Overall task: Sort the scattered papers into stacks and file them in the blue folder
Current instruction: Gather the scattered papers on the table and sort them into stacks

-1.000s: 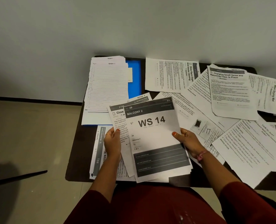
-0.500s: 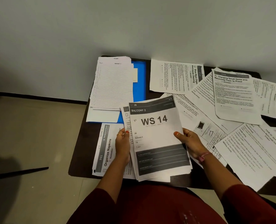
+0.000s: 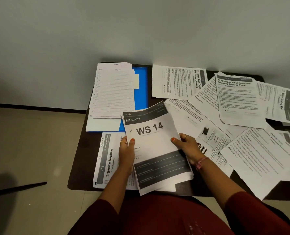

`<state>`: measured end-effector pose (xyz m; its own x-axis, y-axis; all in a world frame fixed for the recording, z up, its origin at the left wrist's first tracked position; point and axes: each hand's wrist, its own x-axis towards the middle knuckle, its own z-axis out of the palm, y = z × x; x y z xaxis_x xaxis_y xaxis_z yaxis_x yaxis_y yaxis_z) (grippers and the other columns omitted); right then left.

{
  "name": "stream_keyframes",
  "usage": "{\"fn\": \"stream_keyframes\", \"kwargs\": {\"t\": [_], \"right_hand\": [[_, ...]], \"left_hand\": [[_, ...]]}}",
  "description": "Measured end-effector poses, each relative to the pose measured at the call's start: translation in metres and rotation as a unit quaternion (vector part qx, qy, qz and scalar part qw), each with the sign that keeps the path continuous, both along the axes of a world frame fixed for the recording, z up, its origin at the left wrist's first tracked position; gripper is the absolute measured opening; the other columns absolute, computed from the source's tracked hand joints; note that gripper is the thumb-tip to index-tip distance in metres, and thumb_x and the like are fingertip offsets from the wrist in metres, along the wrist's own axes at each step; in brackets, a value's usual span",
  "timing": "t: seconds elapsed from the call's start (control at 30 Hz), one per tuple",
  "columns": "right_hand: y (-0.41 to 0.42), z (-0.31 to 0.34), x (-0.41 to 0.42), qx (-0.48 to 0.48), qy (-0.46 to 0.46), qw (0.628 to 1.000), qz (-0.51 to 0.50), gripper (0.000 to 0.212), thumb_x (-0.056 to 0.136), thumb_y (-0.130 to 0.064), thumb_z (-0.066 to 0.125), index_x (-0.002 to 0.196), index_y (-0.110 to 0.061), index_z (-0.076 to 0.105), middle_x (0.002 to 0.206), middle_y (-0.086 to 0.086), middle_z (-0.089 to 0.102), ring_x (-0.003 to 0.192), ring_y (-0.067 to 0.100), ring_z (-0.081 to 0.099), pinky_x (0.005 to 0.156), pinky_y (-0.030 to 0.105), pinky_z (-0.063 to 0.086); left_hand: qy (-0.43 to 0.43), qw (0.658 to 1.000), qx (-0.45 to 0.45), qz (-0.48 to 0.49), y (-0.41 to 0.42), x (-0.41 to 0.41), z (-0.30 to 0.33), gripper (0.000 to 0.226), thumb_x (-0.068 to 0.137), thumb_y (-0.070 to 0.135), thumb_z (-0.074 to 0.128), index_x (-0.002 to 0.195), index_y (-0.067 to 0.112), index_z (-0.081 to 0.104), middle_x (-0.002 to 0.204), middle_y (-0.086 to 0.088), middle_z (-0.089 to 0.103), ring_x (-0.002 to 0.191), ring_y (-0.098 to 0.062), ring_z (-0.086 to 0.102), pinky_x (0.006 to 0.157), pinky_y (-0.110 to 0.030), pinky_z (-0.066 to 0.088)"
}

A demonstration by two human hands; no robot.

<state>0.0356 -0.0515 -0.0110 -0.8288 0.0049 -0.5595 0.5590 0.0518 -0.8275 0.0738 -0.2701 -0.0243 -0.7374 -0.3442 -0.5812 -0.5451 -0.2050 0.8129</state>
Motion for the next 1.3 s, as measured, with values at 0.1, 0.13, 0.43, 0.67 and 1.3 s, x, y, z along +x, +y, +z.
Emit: {"fn": "stream_keyframes", "kwargs": {"t": [0.1,0.13,0.43,0.67,1.3], "right_hand": [[-0.004,0.001,-0.002,0.065,0.022,0.997,0.026,0.025,0.090,-0.018,0.065,0.113,-0.009,0.064,0.106,0.009,0.070,0.087,0.018,0.068,0.073,0.025,0.057],[-0.005,0.001,-0.002,0.079,0.028,0.996,0.035,0.024,0.090,-0.021,0.064,0.112,-0.013,0.063,0.107,0.008,0.069,0.088,0.017,0.068,0.073,0.025,0.056],[0.003,0.014,-0.006,0.030,0.054,0.997,0.046,0.048,0.091,-0.035,0.061,0.135,-0.025,0.046,0.123,-0.006,0.061,0.107,0.010,0.061,0.088,0.027,0.051],[0.026,0.018,-0.003,0.031,0.051,0.997,0.051,0.047,0.095,-0.032,0.055,0.139,-0.024,0.041,0.126,-0.006,0.059,0.110,0.010,0.059,0.095,0.032,0.049],[0.123,0.025,-0.001,0.045,0.062,0.997,0.022,0.057,0.098,-0.019,0.049,0.148,-0.029,0.022,0.142,-0.012,0.038,0.131,0.009,0.038,0.107,0.024,0.031]], "left_hand": [[0.009,1.000,0.003,0.011,-0.003,0.000,0.003,0.021,0.102,0.024,0.043,0.122,0.027,0.045,0.109,0.009,0.060,0.085,-0.012,0.066,0.068,-0.029,0.057],[0.009,1.000,0.008,0.017,-0.005,-0.001,0.005,0.019,0.102,0.023,0.043,0.120,0.028,0.044,0.107,0.011,0.060,0.084,-0.012,0.066,0.067,-0.028,0.056],[0.006,0.995,0.095,0.018,-0.011,-0.016,0.019,0.016,0.101,0.021,0.047,0.115,0.027,0.052,0.106,0.004,0.068,0.090,-0.023,0.069,0.064,-0.033,0.059],[-0.013,0.991,0.129,-0.023,0.010,-0.035,0.025,0.020,0.097,0.022,0.054,0.116,0.026,0.054,0.107,0.001,0.071,0.088,-0.024,0.071,0.068,-0.037,0.058],[0.009,0.991,0.040,-0.126,0.110,-0.066,0.024,0.029,0.093,0.017,0.060,0.119,0.025,0.051,0.114,0.003,0.065,0.098,-0.016,0.066,0.083,-0.038,0.055]]}}
